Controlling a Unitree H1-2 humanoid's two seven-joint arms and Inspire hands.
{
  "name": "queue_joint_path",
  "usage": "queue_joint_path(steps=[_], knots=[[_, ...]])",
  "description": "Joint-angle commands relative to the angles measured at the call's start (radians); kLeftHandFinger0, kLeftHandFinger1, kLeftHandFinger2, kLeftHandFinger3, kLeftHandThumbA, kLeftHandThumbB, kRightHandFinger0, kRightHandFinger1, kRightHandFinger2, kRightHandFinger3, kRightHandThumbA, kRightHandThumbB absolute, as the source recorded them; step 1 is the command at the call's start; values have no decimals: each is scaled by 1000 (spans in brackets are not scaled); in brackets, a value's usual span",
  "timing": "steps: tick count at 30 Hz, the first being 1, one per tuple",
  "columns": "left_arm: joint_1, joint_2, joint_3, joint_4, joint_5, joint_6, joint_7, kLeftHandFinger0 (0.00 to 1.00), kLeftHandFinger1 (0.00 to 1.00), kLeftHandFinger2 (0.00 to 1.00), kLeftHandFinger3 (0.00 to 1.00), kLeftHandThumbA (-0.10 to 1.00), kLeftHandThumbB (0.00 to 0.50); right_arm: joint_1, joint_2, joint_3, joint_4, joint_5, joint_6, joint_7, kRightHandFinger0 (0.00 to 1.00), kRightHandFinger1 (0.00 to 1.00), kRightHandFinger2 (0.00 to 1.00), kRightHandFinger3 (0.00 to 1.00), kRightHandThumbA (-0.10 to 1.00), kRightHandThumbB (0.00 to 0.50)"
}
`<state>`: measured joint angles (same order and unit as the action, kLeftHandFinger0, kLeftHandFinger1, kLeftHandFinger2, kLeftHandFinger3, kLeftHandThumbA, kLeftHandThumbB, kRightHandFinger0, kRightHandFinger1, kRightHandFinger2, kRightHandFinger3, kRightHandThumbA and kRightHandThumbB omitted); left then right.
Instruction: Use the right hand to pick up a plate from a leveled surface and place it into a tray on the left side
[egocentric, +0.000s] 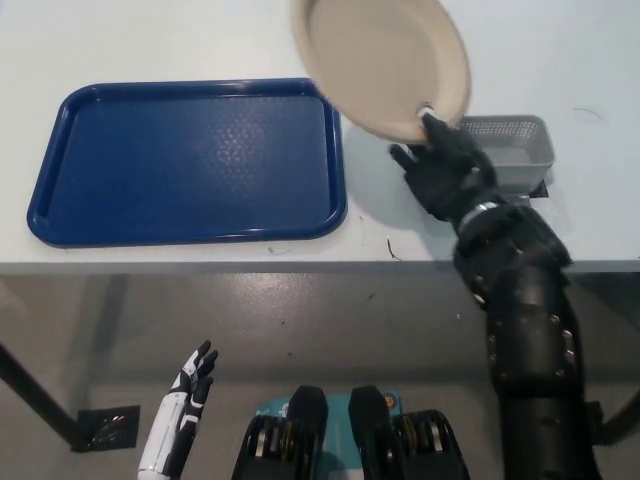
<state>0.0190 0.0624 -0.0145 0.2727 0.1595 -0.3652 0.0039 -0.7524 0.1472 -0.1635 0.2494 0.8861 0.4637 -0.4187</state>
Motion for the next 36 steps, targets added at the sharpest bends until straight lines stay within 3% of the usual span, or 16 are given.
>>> queue_joint_path(steps=[1, 4, 5, 7, 10, 11, 14, 16, 17, 23, 26, 27, 28, 30, 36], knots=[[-6, 3, -6, -18, 3, -29, 13, 1000, 1000, 1000, 1000, 1000, 138, -114, 48, 51, 69, -112, -21, 37, 0, 207, 634, 861, -100, 0], [-6, 3, -6, -17, 1, -30, 12, 1000, 1000, 1000, 1000, 1000, 137, -122, 52, 47, 82, -126, -20, 39, 0, 210, 636, 859, -100, 0], [-5, 3, -8, -21, 1, -24, 8, 1000, 1000, 1000, 1000, 1000, 152, -175, 69, 49, 181, -146, -38, 33, 0, 208, 636, 959, -100, 8], [-5, 4, -9, -23, 0, -23, 6, 1000, 1000, 1000, 1000, 1000, 153, -208, 81, 45, 243, -166, -54, 36, 0, 193, 629, 949, -100, 0], [-7, 6, -13, -32, 16, -6, 8, 1000, 1000, 1000, 1000, 1000, 167, -306, 95, 57, 423, -224, -98, 41, 0, 102, 566, 784, -100, 31], [-8, 6, -15, -35, 15, -3, 6, 1000, 1000, 1000, 1000, 1000, 163, -343, 104, 50, 490, -235, -127, 44, 0, 89, 568, 865, -100, 38], [-8, 6, -16, -35, 15, -2, 7, 1000, 1000, 1000, 1000, 1000, 163, -355, 106, 37, 514, -248, -138, 55, 0, 85, 567, 867, -100, 39], [-7, 6, -18, -46, 18, 10, 6, 1000, 1000, 1000, 1000, 1000, 172, -455, 116, 67, 717, -310, -222, 83, 0, 177, 689, 986, -100, 46], [-6, 5, -18, -51, 16, 16, 5, 1000, 1000, 1000, 1000, 1000, 174, -477, 118, 69, 772, -322, -249, 96, 0, 208, 729, 1000, -100, 52], [-9, 6, -23, -60, 12, 35, -2, 1000, 1000, 1000, 1000, 1000, 187, -562, 122, 106, 954, -399, -322, 127, 0, 304, 741, 1000, -100, 61], [-7, 8, -26, -64, 15, 39, 0, 1000, 1000, 1000, 1000, 1000, 187, -586, 125, 109, 1004, -422, -342, 135, 0, 271, 709, 859, -65, 73], [-8, 8, -29, -66, 17, 42, -1, 1000, 1000, 1000, 1000, 1000, 188, -597, 119, 129, 1019, -437, -313, 202, 752, 1000, 1000, 1000, 663, 252], [-9, 9, -33, -68, 20, 41, -3, 1000, 1000, 1000, 1000, 1000, 188, -612, 106, 180, 1031, -470, -255, 334, 1000, 1000, 1000, 1000, 959, 337], [-11, 9, -34, -64, 10, 33, -7, 1000, 1000, 1000, 1000, 1000, 184, -611, 101, 185, 1028, -473, -265, 374, 1000, 1000, 1000, 1000, 982, 404], [-17, 19, -40, -61, 14, 34, -11, 1000, 1000, 1000, 1000, 1000, 201, -615, 90, 195, 1022, -495, -276, 401, 1000, 1000, 1000, 1000, 1000, 423]])
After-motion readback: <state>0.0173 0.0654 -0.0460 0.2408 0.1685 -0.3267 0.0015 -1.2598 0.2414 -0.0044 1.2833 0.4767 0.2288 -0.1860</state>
